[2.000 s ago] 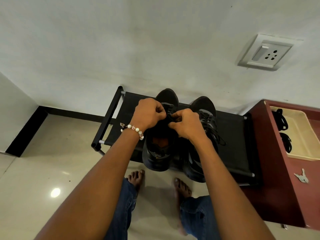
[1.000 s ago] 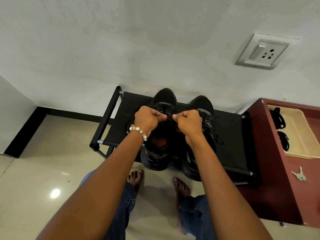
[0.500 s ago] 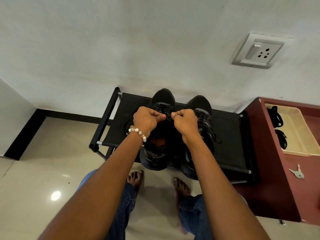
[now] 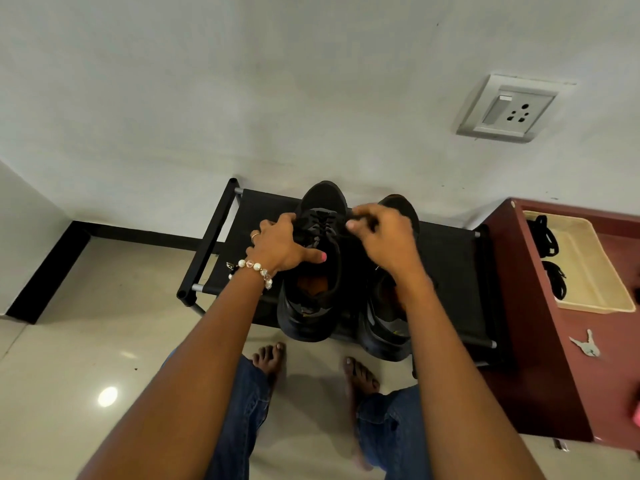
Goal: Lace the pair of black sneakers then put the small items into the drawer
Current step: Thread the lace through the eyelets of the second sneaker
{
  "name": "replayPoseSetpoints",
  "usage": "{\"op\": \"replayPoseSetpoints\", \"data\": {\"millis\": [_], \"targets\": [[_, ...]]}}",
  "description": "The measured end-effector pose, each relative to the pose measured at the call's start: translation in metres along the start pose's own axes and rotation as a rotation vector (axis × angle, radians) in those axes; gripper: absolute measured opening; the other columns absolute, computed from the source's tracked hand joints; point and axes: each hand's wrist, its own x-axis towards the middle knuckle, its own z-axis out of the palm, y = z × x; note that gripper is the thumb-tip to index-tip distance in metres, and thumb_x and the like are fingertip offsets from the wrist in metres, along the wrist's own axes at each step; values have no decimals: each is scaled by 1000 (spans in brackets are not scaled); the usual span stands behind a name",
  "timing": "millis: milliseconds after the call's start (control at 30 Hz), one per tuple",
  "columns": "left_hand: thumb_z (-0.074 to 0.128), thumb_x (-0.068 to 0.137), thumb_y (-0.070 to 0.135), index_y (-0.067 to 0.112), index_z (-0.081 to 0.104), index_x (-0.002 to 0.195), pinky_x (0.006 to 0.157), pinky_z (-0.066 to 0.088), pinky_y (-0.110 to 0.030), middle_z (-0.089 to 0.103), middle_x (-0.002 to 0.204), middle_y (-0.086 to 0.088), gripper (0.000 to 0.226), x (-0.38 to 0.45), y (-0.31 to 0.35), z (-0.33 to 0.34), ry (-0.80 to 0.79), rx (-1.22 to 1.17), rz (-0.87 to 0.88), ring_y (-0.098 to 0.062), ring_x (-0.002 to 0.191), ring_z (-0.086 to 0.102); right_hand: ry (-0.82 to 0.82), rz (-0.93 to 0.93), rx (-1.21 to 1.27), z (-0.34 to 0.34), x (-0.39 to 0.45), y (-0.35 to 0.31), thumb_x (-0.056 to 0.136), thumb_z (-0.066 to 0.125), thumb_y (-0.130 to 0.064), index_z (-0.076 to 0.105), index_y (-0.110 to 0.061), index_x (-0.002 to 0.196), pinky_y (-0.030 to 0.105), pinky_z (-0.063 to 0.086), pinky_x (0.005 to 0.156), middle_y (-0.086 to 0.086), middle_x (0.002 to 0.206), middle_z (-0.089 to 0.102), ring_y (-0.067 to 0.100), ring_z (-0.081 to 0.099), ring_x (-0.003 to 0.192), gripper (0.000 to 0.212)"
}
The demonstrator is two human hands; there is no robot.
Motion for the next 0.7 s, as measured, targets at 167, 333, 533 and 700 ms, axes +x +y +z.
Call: {"op": "replayPoseSetpoints", "data": {"millis": [167,333,533,700], "targets": [[84,64,47,28,23,149,110,32,-56,24,150,-12,107,3,-3,-2,-38,13,8,-37,138,22,-130,24,-154,14,-2,-5,94,63,-16,74,-7,94,27,47,78,8,91,72,21,65,90,15],[86,61,46,27,25,149,109,34,-56,27,150,-12,109,5,-5,-4,-68,-35,8,-37,138,26,231,258,999,-15,1,-1,97,54,-13,65,-14,86,21,40,59,7,104,73,13,61,85,16],[86,35,62,29,30,146,104,41,-55,40,143,-8,128,8,-7,-5,-113,-88,-9,-34,131,38,245,363,1396,-21,-1,2,98,52,-28,57,-19,86,23,30,52,0,61,52,12,46,52,16],[87,40,57,25,30,146,104,43,-51,44,141,-9,124,6,-8,-5,-126,-139,-10,-32,128,44,-139,65,34,7,1,4,87,71,-36,74,-16,96,24,48,68,-3,82,68,9,60,74,22]]}}
